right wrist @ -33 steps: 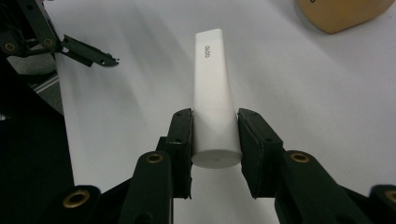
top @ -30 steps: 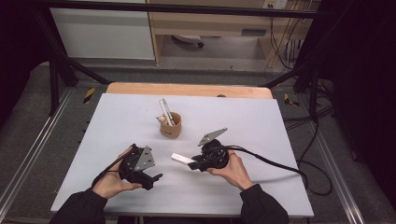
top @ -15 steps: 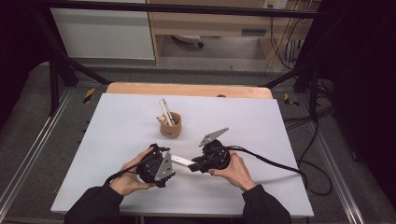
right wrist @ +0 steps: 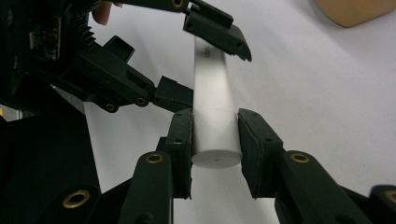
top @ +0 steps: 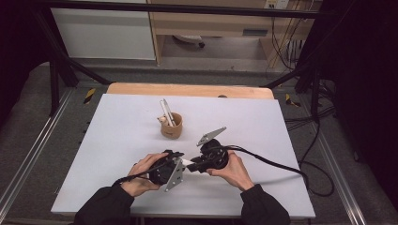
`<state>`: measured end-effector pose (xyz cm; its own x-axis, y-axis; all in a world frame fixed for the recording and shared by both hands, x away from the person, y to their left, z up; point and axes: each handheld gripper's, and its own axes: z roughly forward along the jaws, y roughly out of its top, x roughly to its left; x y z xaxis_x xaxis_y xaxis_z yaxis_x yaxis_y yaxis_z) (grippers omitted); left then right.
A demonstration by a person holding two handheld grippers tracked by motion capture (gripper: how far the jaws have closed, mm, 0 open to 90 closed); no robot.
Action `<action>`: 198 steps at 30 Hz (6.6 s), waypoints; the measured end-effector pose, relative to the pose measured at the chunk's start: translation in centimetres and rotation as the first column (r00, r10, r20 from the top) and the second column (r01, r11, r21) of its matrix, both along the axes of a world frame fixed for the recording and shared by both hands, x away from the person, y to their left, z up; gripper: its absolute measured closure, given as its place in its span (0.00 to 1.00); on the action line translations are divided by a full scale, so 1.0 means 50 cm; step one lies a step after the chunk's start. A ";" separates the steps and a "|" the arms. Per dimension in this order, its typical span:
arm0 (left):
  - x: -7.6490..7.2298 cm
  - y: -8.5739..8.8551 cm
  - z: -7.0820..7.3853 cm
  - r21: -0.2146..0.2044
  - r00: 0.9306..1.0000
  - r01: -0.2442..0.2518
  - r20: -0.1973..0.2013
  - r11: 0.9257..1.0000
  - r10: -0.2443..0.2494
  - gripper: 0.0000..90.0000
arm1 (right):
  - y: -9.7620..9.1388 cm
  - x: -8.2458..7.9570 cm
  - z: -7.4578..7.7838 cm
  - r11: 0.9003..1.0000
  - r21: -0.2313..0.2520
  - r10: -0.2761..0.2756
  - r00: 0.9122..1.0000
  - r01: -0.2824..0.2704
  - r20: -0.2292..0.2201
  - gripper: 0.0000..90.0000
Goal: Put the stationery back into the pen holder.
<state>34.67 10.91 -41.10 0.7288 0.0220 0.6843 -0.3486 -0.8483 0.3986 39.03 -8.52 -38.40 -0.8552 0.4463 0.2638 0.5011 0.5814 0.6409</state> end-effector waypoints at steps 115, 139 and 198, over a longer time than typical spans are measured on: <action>0.273 0.037 0.116 -0.474 0.678 -0.725 -0.620 0.500 0.395 0.74 | -0.321 -0.034 -0.123 0.935 0.066 -0.354 0.921 0.348 0.162 0.01; 0.320 0.024 0.048 -0.428 0.669 -0.728 -0.613 0.536 0.421 0.74 | -0.321 -0.034 -0.126 0.938 0.062 -0.347 0.922 0.341 0.172 0.01; 0.220 0.097 0.126 -0.363 0.686 -0.683 -0.618 0.634 0.385 0.24 | -0.320 -0.034 -0.126 0.939 0.062 -0.344 0.926 0.338 0.157 0.01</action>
<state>45.65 15.76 -34.79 0.6568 0.7538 0.0194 0.4408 -0.4047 0.8012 37.33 -24.54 -44.70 -0.6852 0.7120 0.1537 0.5525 0.3706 0.7466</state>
